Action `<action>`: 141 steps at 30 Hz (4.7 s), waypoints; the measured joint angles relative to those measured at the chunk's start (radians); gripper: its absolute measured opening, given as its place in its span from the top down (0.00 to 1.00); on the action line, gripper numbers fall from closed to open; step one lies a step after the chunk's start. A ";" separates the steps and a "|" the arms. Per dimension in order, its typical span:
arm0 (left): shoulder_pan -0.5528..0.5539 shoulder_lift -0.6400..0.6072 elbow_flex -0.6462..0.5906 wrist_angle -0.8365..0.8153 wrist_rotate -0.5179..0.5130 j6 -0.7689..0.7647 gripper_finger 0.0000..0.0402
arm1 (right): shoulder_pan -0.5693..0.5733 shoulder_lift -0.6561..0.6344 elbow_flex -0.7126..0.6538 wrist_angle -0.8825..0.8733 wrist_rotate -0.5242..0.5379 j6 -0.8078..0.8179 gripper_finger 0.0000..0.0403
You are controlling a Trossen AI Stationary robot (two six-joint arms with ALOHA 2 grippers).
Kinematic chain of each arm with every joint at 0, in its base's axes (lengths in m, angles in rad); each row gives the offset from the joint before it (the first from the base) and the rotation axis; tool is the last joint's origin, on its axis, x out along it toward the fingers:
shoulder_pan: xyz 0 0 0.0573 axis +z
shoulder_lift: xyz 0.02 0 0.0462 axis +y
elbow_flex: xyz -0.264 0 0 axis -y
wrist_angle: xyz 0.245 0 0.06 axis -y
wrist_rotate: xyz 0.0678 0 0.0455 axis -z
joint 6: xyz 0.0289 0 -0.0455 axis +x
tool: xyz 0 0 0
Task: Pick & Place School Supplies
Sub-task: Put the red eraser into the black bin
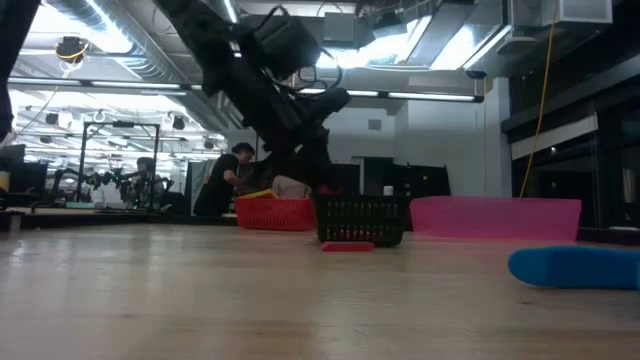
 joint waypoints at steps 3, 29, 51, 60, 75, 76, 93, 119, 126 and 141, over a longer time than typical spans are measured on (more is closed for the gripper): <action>0.033 0.001 0.001 0.067 0.054 0.033 0.71 | 0.003 0.000 0.000 0.001 0.007 0.000 0.77; -0.478 -0.040 0.000 -0.138 -0.445 0.623 0.75 | 0.003 0.000 0.000 -0.006 0.016 0.029 0.77; -0.407 0.213 0.212 -0.105 -0.378 0.796 0.98 | 0.046 0.001 0.000 -0.006 0.025 0.098 0.77; -0.407 0.214 0.211 -0.160 -0.428 0.795 0.99 | 0.046 0.001 0.000 -0.006 0.025 0.087 0.77; -0.405 0.244 0.210 -0.179 -0.391 0.778 0.99 | 0.046 0.001 0.000 -0.006 0.025 0.080 0.77; -0.405 0.247 0.210 -0.178 -0.395 0.776 0.99 | 0.046 0.001 0.000 -0.006 0.024 0.080 0.77; -0.428 0.246 0.210 -0.136 -0.440 0.771 0.85 | 0.051 0.001 0.000 -0.006 0.024 0.086 0.77; -0.425 0.246 0.210 -0.136 -0.472 0.733 0.77 | 0.051 0.001 0.000 -0.009 0.022 0.087 0.77; -0.425 0.245 0.210 -0.138 -0.498 0.738 0.75 | 0.053 0.001 0.000 -0.009 0.019 0.087 0.77; -0.423 0.245 0.210 -0.165 -0.527 0.742 0.76 | 0.053 0.002 0.000 -0.009 0.013 0.087 0.77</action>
